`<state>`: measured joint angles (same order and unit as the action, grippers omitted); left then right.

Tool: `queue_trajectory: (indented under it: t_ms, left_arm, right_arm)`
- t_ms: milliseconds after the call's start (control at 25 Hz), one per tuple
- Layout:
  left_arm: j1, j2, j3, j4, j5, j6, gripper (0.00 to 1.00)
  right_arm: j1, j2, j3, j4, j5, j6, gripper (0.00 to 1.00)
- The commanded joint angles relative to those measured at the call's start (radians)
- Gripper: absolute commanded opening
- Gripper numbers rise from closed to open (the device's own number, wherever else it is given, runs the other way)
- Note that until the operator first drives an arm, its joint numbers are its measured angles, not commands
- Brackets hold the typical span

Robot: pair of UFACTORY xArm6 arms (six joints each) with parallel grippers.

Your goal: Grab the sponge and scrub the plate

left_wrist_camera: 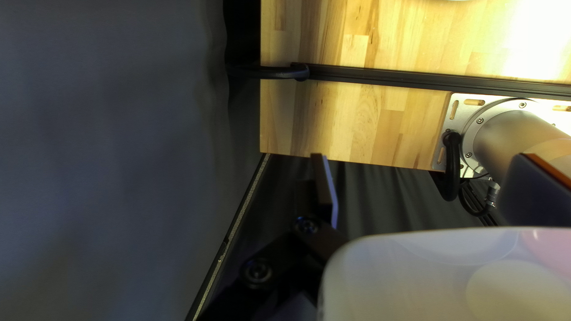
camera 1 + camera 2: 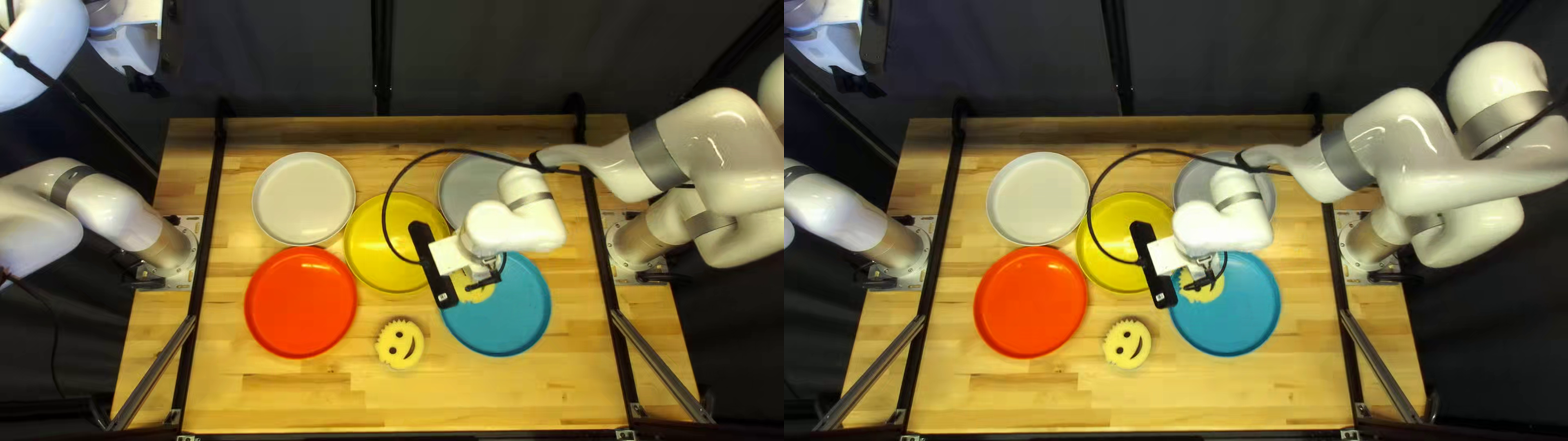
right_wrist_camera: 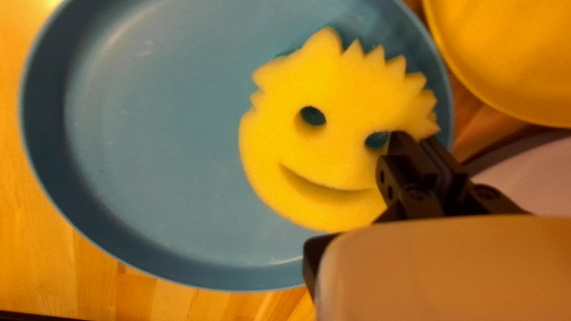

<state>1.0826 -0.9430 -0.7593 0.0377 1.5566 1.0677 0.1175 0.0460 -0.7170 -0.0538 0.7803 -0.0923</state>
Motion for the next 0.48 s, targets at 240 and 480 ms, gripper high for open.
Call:
queue_trajectory:
  t_ms: [240, 480]
  left_arm:
    - [0.0, 0.0, 0.0, 0.0, 0.0, 0.0, 1.0]
    - [0.0, 0.0, 0.0, 0.0, 0.0, 0.0, 1.0]
  right_arm:
    - [-0.015, -0.017, 0.008, 0.023, 0.023, 0.035, 0.0]
    - [0.045, 0.012, -0.029, 0.013, 0.014, 0.066, 0.0]
